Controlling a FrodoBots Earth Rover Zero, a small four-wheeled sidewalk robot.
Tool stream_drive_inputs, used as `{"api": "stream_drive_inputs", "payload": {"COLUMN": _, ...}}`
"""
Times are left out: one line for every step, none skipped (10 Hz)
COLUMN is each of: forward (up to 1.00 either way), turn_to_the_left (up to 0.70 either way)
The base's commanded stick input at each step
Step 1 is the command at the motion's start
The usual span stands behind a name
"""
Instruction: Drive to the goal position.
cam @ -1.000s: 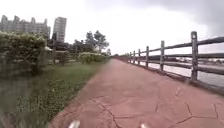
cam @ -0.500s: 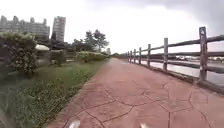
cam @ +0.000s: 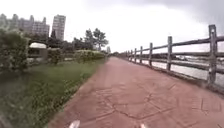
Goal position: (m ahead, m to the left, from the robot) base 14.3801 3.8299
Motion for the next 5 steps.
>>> {"api": "stream_drive_inputs", "payload": {"forward": 0.70, "turn_to_the_left": 0.00}}
{"api": "stream_drive_inputs", "payload": {"forward": 0.70, "turn_to_the_left": 0.00}}
{"api": "stream_drive_inputs", "payload": {"forward": 0.70, "turn_to_the_left": 0.00}}
{"api": "stream_drive_inputs", "payload": {"forward": 0.70, "turn_to_the_left": 0.00}}
{"api": "stream_drive_inputs", "payload": {"forward": 0.70, "turn_to_the_left": 0.00}}
